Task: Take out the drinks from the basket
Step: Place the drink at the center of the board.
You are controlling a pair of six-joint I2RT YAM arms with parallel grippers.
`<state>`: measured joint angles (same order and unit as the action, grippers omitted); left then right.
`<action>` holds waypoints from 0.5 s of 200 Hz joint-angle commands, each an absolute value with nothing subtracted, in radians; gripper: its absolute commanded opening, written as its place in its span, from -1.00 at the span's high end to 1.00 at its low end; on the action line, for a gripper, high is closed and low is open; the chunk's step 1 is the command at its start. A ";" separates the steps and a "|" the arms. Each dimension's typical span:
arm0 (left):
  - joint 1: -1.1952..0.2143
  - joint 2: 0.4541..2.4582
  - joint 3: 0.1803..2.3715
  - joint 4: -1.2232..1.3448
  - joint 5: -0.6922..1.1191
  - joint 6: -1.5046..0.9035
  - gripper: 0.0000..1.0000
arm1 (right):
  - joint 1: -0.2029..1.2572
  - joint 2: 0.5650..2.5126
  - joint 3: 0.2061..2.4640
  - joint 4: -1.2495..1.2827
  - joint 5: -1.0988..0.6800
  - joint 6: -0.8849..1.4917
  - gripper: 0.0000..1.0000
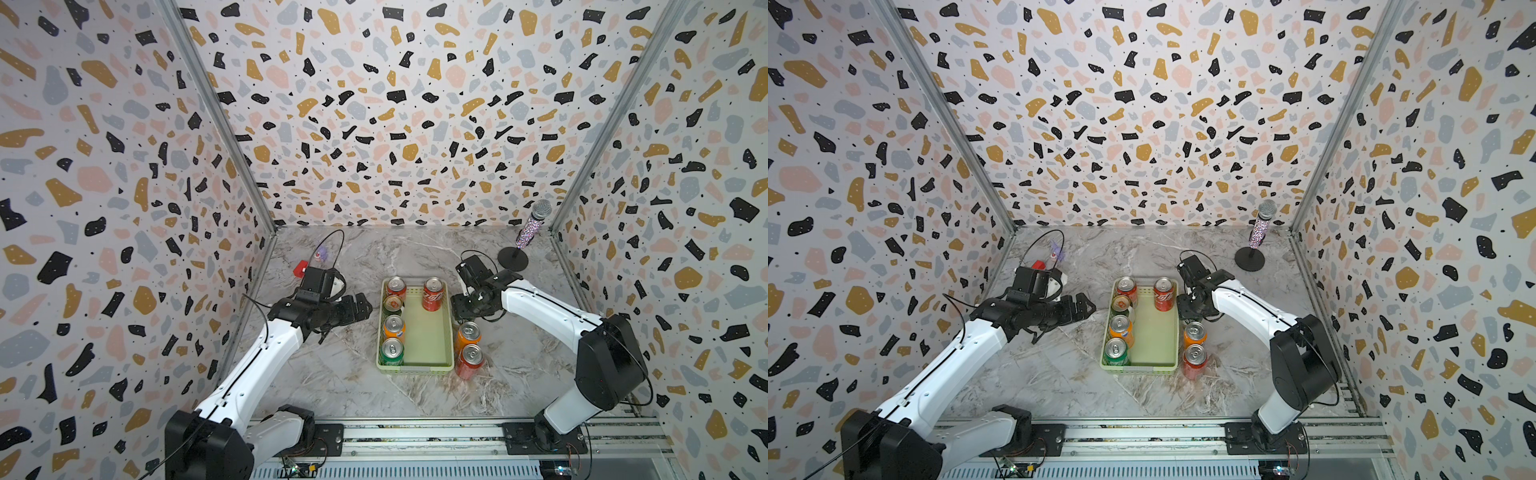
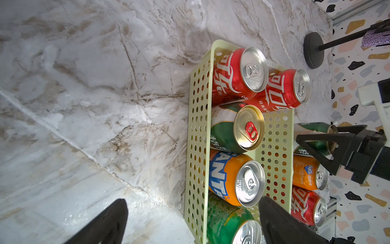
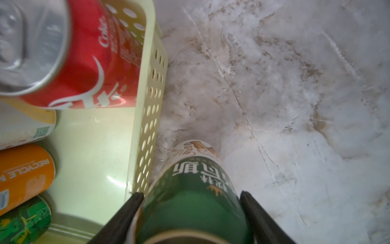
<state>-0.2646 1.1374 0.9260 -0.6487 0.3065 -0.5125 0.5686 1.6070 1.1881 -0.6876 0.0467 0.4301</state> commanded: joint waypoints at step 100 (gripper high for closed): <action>-0.262 1.139 0.916 -0.612 0.328 -0.521 -0.99 | 0.570 1.589 1.135 -0.655 0.025 0.462 -0.13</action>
